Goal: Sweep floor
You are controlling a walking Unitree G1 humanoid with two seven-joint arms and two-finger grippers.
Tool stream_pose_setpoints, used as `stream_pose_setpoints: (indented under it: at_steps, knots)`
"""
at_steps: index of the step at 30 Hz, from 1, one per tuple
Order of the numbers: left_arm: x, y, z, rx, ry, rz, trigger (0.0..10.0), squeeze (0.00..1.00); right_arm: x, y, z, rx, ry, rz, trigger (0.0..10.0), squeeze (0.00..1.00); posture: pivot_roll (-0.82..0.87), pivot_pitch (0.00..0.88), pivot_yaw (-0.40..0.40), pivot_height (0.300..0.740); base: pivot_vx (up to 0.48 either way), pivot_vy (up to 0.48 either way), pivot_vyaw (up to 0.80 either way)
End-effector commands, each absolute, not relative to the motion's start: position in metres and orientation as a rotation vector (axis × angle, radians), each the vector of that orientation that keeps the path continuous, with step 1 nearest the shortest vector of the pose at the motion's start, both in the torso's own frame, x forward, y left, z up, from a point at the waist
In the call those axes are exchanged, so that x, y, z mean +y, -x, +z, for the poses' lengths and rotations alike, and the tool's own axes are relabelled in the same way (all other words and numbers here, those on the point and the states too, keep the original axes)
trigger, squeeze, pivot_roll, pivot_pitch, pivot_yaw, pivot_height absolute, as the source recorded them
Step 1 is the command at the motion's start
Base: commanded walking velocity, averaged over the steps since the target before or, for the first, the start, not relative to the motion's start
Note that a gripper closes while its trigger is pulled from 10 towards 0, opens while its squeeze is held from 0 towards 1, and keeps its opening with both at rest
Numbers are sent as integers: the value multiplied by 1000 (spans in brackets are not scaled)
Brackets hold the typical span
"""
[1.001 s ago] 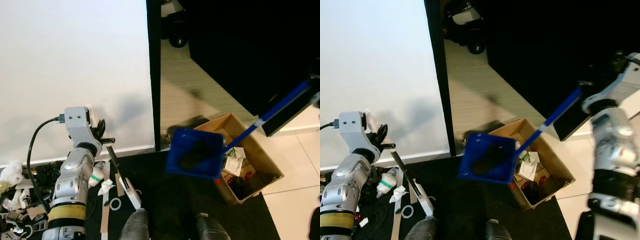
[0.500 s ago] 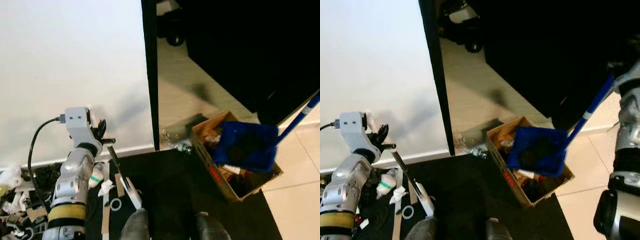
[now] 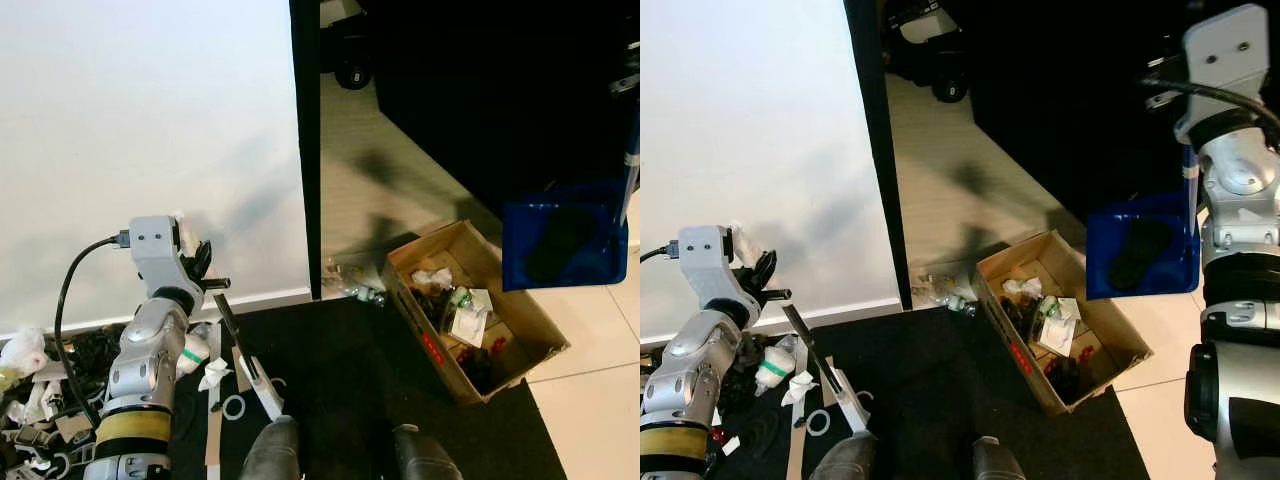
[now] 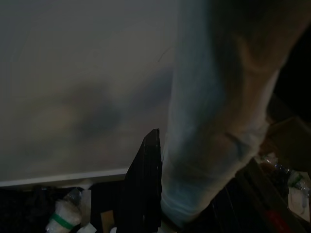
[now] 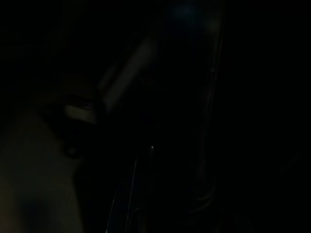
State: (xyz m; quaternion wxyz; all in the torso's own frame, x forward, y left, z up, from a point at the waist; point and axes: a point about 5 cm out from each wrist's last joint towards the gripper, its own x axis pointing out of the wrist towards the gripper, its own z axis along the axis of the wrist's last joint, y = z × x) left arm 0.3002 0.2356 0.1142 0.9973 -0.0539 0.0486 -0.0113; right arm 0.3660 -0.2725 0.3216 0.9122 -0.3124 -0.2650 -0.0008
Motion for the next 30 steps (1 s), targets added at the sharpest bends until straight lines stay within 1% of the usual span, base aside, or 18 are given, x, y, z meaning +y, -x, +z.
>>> stream_pose_setpoints:
  at_steps: [1,5,6,9,10,11,15,18,22,23,25,26,27,28,30]
  knots:
    - [235,-297,113,87,108,-23,10000,0,-254,-366,320,-585,731,102,10000,0,143,175,-22,740,0,0,0]
    - [234,-296,111,90,110,-21,10000,0,-241,-367,300,-561,735,176,10000,0,141,176,-27,740,0,0,0]
    - [234,-296,111,92,112,-20,10000,0,-235,-366,288,-549,763,204,10000,0,141,177,-27,740,0,0,0]
    - [233,-296,110,93,113,-20,10000,0,-229,-365,278,-543,794,232,10000,0,140,177,-26,740,0,0,0]
    - [232,-296,109,95,116,-24,10000,0,-220,-360,262,-541,852,280,10000,0,134,180,-21,740,0,0,0]
    - [231,-296,109,96,118,-27,10000,0,-219,-359,259,-544,870,288,10000,0,132,181,-20,740,0,0,0]
    - [230,-297,109,97,118,-33,10000,0,-218,-357,258,-565,899,286,10000,0,130,183,-17,740,0,0,0]
    - [230,-298,110,96,118,-35,10000,0,-218,-356,266,-598,938,278,10000,0,129,185,-15,740,0,0,0]
    - [230,-298,110,95,119,-37,10000,0,-219,-356,273,-616,935,273,10000,0,131,185,-17,740,0,0,0]
    - [229,-298,110,94,120,-37,10000,0,-220,-356,277,-625,907,259,10000,0,131,185,-17,740,0,0,0]
    - [229,-298,110,94,120,-37,10000,0,-220,-356,277,-625,907,259,10000,0,131,185,-17,740,0,0,0]
    - [229,-298,110,93,120,-38,10000,0,-225,-357,286,-636,856,221,10000,0,137,187,-21,740,0,0,0]
    - [229,-297,110,95,117,-35,10000,0,-243,-357,311,-671,676,97,10000,0,139,187,-20,740,0,0,0]
    - [229,-297,110,95,117,-35,10000,0,-243,-357,311,-671,676,97,10000,0,139,187,-20,740,0,0,0]
    - [229,-296,110,97,114,-35,10000,0,-254,-355,329,-708,562,27,10000,0,141,188,-16,740,0,0,0]
